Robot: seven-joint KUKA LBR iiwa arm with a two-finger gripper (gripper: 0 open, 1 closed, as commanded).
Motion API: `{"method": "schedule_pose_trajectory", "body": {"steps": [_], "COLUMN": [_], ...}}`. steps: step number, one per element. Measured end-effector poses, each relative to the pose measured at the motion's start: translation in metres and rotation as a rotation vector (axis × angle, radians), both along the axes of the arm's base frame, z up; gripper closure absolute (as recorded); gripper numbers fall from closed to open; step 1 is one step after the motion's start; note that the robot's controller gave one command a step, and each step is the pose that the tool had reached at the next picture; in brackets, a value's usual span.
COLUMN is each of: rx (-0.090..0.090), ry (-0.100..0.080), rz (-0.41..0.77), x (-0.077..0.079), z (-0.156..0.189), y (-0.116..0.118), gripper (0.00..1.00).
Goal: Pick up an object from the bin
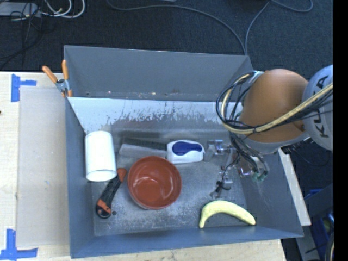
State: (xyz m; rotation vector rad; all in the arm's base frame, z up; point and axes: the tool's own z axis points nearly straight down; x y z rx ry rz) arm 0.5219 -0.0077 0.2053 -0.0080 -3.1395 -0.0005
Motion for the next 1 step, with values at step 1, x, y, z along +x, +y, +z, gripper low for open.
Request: {"method": "schedule_pose_trajectory", "body": {"steps": [1], "rx": [0.0], "ry": [-0.001], "rz": [0.063], "x": [-0.0209], "z": [-0.0309], "y": [0.024], "gripper": [0.0]}}
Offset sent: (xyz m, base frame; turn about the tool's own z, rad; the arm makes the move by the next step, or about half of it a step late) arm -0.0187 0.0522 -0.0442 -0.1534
